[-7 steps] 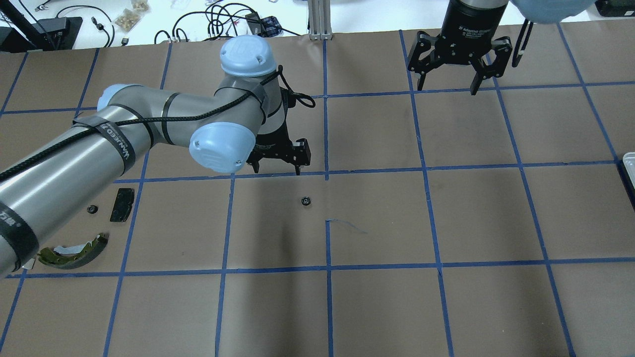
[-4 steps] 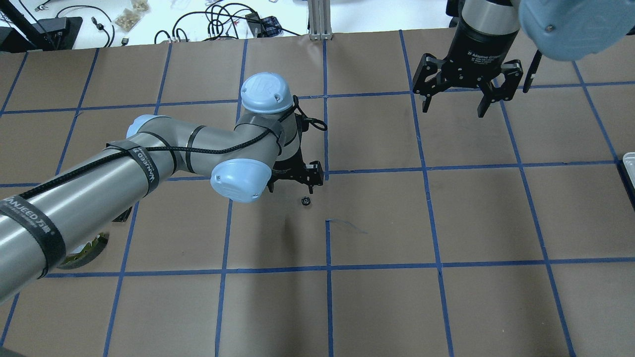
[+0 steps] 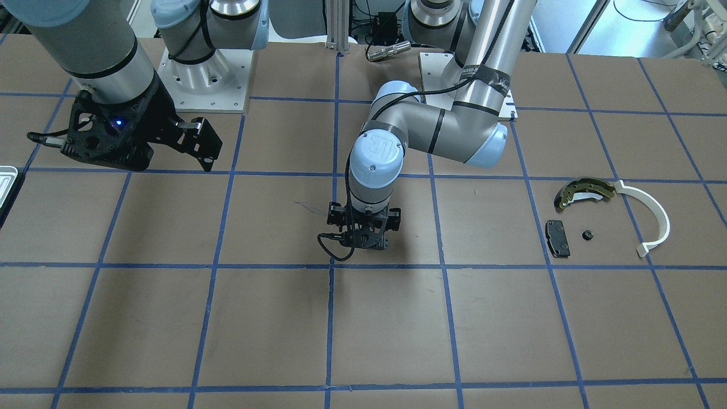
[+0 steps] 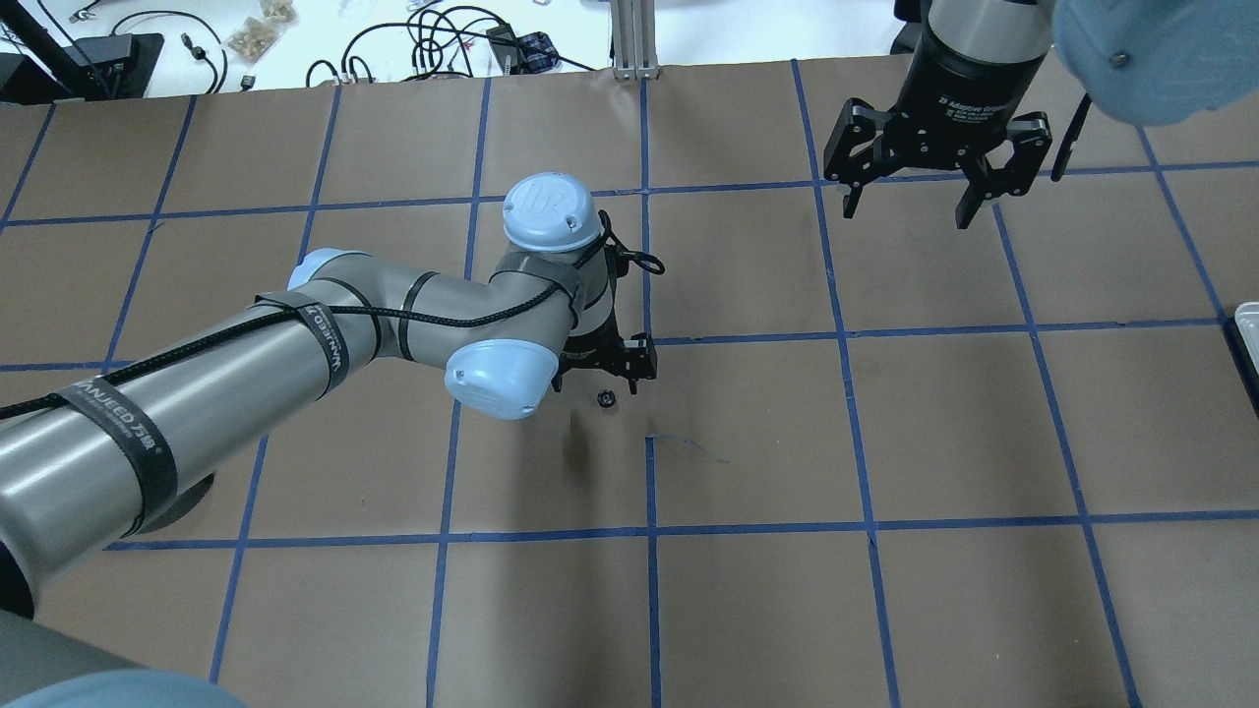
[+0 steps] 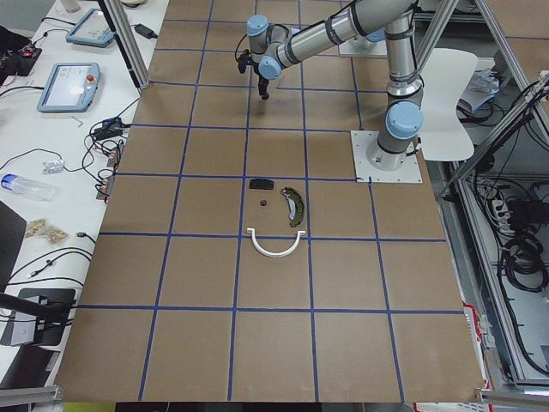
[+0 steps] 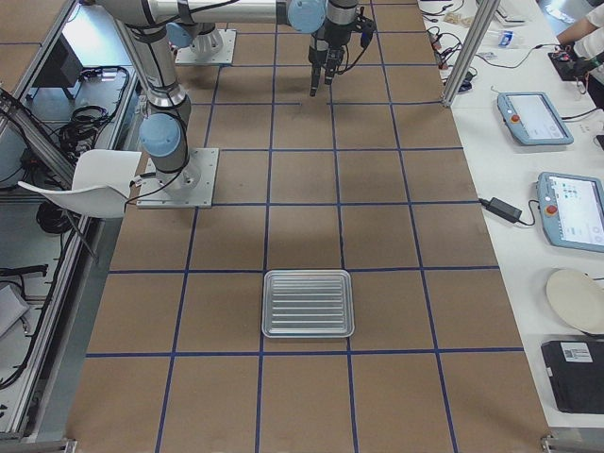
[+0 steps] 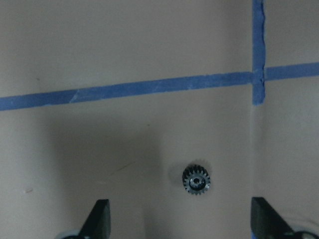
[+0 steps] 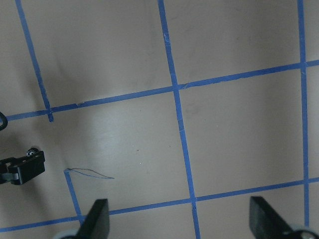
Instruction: Place bearing gear from tray to pile
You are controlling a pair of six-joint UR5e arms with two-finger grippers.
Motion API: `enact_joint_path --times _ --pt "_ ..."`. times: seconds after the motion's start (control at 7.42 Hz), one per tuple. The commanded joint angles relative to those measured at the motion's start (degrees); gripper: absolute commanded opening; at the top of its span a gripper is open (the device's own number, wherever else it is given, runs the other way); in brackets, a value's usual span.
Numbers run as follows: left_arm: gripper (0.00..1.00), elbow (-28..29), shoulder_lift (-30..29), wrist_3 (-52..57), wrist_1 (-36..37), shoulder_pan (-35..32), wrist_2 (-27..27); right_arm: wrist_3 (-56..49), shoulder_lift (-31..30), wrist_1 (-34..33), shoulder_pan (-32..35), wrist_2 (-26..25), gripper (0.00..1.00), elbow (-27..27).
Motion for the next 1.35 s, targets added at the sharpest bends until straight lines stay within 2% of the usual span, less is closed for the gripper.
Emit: enact_joint_path --times 0.0,0.13,0.27,0.4,0.67,0.94,1.08,1.21 --pt "0.83 0.1 -1.4 -0.2 0.9 0.0 0.1 0.0 0.3 -3.2 0.0 0.0 1.0 -0.1" --pt "0.75 0.1 -1.8 -0.2 1.8 0.0 0.0 0.0 0.4 -6.0 -0.1 0.0 1.0 0.1" --pt "0.71 0.2 -2.0 -0.2 1.9 0.0 0.0 0.0 0.3 -6.0 -0.1 0.0 1.0 0.7" --pt "0.54 0.3 -2.1 -0.1 1.9 0.0 0.0 0.0 0.3 -6.0 0.0 0.0 1.0 0.7" --pt "0.0 0.4 -2.1 -0.2 1.8 0.0 -0.1 0.0 0.5 -6.0 -0.2 0.0 1.0 0.7" --pt "0.0 1.5 -1.4 -0.2 1.6 0.4 0.1 0.0 0.5 -6.0 -0.1 0.0 1.0 0.7" --pt "0.0 4.0 -0.3 0.3 -0.6 2.0 0.5 0.0 0.0 -5.9 -0.1 0.0 1.0 0.7" --pt "0.0 8.8 0.6 1.2 -8.3 5.9 0.5 0.0 0.1 -5.9 0.1 0.0 1.0 0.9"
